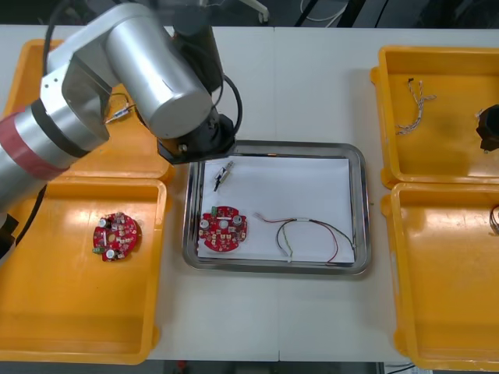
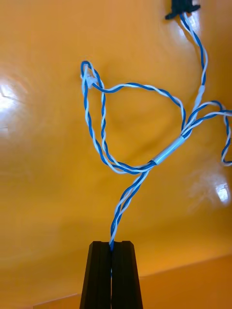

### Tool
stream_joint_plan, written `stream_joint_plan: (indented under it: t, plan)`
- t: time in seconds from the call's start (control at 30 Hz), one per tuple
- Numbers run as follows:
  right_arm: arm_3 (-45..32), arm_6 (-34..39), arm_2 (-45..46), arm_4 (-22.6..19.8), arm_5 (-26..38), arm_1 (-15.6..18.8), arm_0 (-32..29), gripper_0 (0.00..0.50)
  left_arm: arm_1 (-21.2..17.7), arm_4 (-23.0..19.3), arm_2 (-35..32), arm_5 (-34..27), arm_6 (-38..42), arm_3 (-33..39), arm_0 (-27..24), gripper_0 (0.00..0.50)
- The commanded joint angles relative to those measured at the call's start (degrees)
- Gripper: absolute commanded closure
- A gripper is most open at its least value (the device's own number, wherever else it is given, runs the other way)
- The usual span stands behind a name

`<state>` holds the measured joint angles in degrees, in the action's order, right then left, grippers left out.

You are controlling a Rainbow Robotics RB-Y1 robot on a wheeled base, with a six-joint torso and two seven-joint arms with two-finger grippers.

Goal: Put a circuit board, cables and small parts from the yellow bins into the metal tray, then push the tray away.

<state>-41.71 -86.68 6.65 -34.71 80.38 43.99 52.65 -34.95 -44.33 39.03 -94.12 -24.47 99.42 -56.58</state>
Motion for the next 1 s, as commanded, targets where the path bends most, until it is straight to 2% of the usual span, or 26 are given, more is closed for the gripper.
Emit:
stream_joint_plan:
  t: [0.03,0.27,0.43,0.6,1.0]
  plan:
    - [-0.8,2.7,-2.3,1.0,2.1,0.4,4.6,0.5,-4.2,-2.4,-6.4,-3.3,-1.5,2.4,0.1,0.0]
    - [-0.8,4.7,-3.3,1.8,4.1,-1.5,6.6,0.5,-7.9,-6.9,-14.1,-7.0,-9.1,-0.6,0.1,0.0]
    - [-0.8,6.2,-3.1,2.7,5.9,-3.0,7.6,0.5,-9.7,-7.5,-17.8,-7.4,-14.9,-4.3,0.1,0.0]
    - [-1.1,7.7,-1.4,4.1,6.8,-5.7,7.6,0.5,-10.8,-6.6,-21.5,-7.5,-21.8,-10.4,0.1,0.0]
    - [-4.8,10.7,-0.5,7.4,9.6,-8.3,7.6,0.5,-12.8,-1.6,-26.6,-6.3,-35.7,-23.8,-0.1,0.0]
